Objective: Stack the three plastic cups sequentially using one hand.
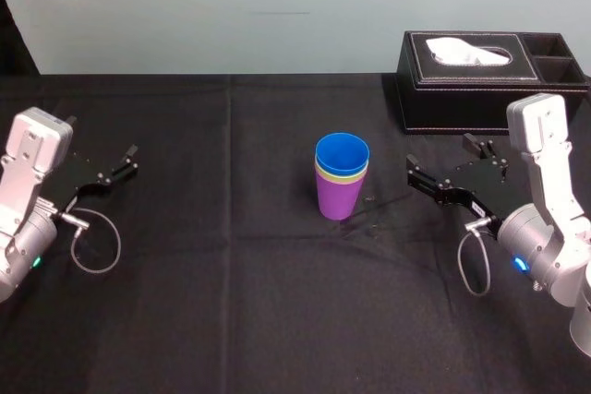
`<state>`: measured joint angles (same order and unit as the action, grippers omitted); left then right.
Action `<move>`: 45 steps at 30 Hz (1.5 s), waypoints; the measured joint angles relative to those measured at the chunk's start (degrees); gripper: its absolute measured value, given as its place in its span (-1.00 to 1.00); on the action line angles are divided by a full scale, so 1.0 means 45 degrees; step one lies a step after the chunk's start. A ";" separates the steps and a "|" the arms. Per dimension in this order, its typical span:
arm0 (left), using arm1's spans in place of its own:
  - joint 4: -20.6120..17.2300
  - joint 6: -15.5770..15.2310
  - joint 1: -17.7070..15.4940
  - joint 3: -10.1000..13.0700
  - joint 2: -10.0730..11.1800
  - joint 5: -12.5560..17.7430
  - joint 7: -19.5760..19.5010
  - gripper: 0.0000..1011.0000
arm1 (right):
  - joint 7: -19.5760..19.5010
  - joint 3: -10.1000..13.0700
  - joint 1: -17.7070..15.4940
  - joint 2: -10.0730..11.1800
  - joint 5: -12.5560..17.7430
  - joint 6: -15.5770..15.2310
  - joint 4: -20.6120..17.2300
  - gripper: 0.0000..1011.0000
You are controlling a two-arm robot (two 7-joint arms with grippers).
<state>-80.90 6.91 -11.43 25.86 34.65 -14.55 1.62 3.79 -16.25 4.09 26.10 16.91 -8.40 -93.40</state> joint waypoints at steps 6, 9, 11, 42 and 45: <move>0.0000 0.0000 0.0000 0.0000 0.0000 0.0000 0.0000 1.00 | 0.0000 0.0000 0.0000 0.0000 0.0000 0.0000 -0.0001 0.99; 0.0000 0.0000 0.0000 0.0001 0.0000 0.0000 0.0000 1.00 | 0.0001 0.0000 0.0000 0.0000 0.0000 0.0000 0.0000 0.99; 0.0000 0.0000 0.0000 0.0000 0.0000 0.0000 0.0000 1.00 | 0.0001 0.0000 0.0000 0.0000 0.0000 0.0000 0.0000 0.99; 0.0000 0.0000 0.0000 0.0000 0.0000 0.0000 0.0000 1.00 | 0.0001 0.0000 0.0000 0.0001 -0.0001 0.0000 0.0000 0.99; 0.0000 0.0000 0.0000 0.0001 0.0000 0.0000 0.0000 1.00 | 0.0001 0.0000 0.0001 0.0000 0.0000 0.0000 -0.0001 0.99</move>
<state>-80.90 6.91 -11.43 25.86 34.64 -14.55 1.62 3.79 -16.25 4.09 26.10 16.91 -8.40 -93.41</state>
